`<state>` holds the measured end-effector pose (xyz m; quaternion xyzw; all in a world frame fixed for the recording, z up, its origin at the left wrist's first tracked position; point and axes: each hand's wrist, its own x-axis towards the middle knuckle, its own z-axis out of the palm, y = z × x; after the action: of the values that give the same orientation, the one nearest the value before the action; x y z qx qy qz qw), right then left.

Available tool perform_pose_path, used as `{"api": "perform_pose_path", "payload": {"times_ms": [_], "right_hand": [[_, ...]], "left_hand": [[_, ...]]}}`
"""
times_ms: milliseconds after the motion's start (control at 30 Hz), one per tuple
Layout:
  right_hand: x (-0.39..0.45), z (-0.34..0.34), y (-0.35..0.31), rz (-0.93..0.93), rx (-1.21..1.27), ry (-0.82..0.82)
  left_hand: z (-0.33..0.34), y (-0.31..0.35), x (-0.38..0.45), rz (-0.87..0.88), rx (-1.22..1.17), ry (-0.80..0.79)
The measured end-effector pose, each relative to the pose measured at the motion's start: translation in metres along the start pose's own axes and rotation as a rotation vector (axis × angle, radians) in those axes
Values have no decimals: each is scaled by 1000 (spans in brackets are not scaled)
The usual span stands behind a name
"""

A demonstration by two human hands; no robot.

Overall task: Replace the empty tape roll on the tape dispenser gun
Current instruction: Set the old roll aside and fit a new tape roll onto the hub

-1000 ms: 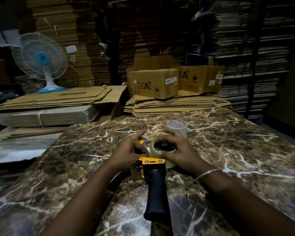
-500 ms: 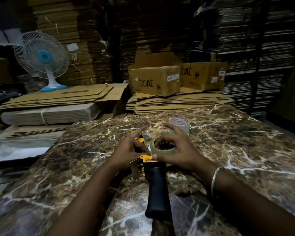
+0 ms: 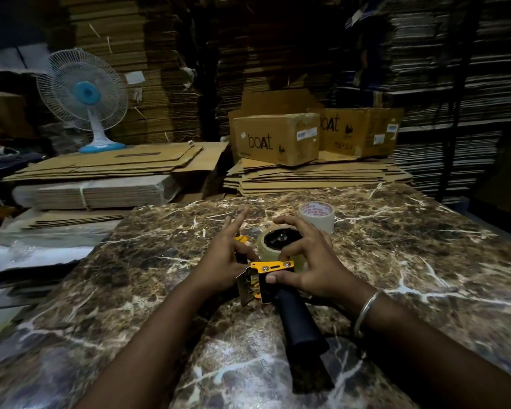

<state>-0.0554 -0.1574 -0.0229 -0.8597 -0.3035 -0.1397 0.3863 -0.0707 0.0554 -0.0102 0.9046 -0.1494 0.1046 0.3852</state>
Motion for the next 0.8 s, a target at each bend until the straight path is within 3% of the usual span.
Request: {"api": "perform_pose_path", "payload": {"times_ms": [500, 800], "right_hand": [[1, 1, 9, 19, 41, 19], [-2, -3, 8, 30, 52, 11]], "left_hand": [[-16, -3, -27, 64, 102, 27], [-18, 0, -29, 62, 43, 34]]}}
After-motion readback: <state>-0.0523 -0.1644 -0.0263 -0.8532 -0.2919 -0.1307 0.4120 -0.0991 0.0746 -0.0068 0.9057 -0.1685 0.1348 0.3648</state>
